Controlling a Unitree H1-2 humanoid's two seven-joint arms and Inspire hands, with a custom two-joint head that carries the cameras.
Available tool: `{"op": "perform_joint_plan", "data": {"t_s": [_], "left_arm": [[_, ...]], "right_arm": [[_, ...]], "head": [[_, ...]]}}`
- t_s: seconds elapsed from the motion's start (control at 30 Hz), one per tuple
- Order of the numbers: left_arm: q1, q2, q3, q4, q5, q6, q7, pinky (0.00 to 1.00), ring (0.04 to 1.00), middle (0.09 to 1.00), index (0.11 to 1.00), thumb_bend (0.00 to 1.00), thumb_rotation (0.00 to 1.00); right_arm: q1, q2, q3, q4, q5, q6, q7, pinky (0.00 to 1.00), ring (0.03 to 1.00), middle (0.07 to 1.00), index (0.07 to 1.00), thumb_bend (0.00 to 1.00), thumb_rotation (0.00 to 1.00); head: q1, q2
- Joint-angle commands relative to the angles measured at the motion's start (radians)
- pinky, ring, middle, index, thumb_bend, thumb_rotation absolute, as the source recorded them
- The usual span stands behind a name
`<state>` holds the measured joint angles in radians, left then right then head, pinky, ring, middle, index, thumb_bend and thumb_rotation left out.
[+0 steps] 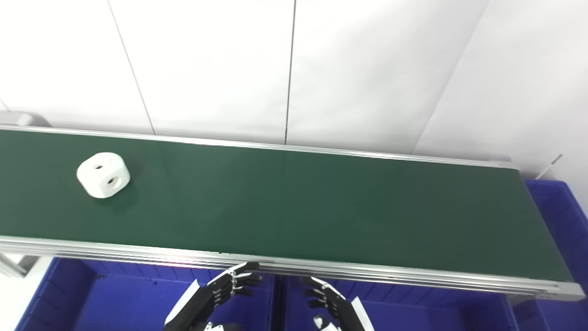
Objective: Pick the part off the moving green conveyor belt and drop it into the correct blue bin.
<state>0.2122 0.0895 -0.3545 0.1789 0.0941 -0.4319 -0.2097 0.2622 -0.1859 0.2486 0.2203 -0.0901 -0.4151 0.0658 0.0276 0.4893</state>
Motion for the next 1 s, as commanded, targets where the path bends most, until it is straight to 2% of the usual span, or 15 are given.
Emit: {"op": "perform_joint_plan", "data": {"t_s": [0.0,0.3,0.5,0.6,0.73,0.87,0.97], "left_arm": [[-0.020,-0.001,-0.007,-0.016,0.004,-0.038,0.017,0.73,0.798,0.796,0.853,0.88,0.65],[-0.029,0.013,-0.024,-0.037,0.003,-0.038,0.025,0.72,0.792,0.784,0.846,0.91,0.65],[-0.058,0.059,-0.050,-0.183,0.070,-0.038,0.082,0.68,0.773,0.798,0.804,0.94,0.68],[-0.078,0.066,-0.046,-0.263,0.066,-0.038,0.092,0.66,0.767,0.798,0.795,0.97,0.64],[-0.133,0.079,0.001,-0.350,0.059,-0.036,0.081,0.68,0.798,0.814,0.800,1.00,0.62],[-0.208,0.093,0.070,-0.390,0.174,-0.037,0.115,0.68,0.808,0.831,0.825,0.97,0.64],[-0.265,0.100,0.113,-0.381,0.250,-0.037,0.148,0.71,0.832,0.854,0.839,0.93,0.63]], "right_arm": [[-0.011,-0.008,0.008,-0.006,0.006,-0.055,-0.013,0.72,0.801,0.860,0.814,0.85,0.97],[-0.017,-0.017,0.026,0.013,0.010,-0.055,-0.029,0.72,0.800,0.859,0.816,0.84,0.97],[-0.028,-0.019,0.029,0.037,0.029,-0.055,-0.015,0.72,0.807,0.862,0.814,0.85,0.96],[-0.033,-0.022,0.032,0.038,0.027,-0.055,-0.015,0.73,0.817,0.860,0.810,0.85,0.97],[-0.040,-0.023,0.038,0.043,0.021,-0.055,-0.023,0.74,0.820,0.857,0.811,0.84,0.98],[-0.047,-0.019,0.043,0.054,0.019,-0.055,-0.033,0.73,0.814,0.856,0.812,0.83,0.99],[-0.050,-0.017,0.045,0.060,0.021,-0.055,-0.037,0.72,0.802,0.853,0.810,0.84,0.99]], "head": [[0.002,-0.005],[0.028,-0.023],[0.064,-0.033],[0.069,-0.032],[0.068,-0.039],[0.062,-0.047],[0.061,-0.049]]}}
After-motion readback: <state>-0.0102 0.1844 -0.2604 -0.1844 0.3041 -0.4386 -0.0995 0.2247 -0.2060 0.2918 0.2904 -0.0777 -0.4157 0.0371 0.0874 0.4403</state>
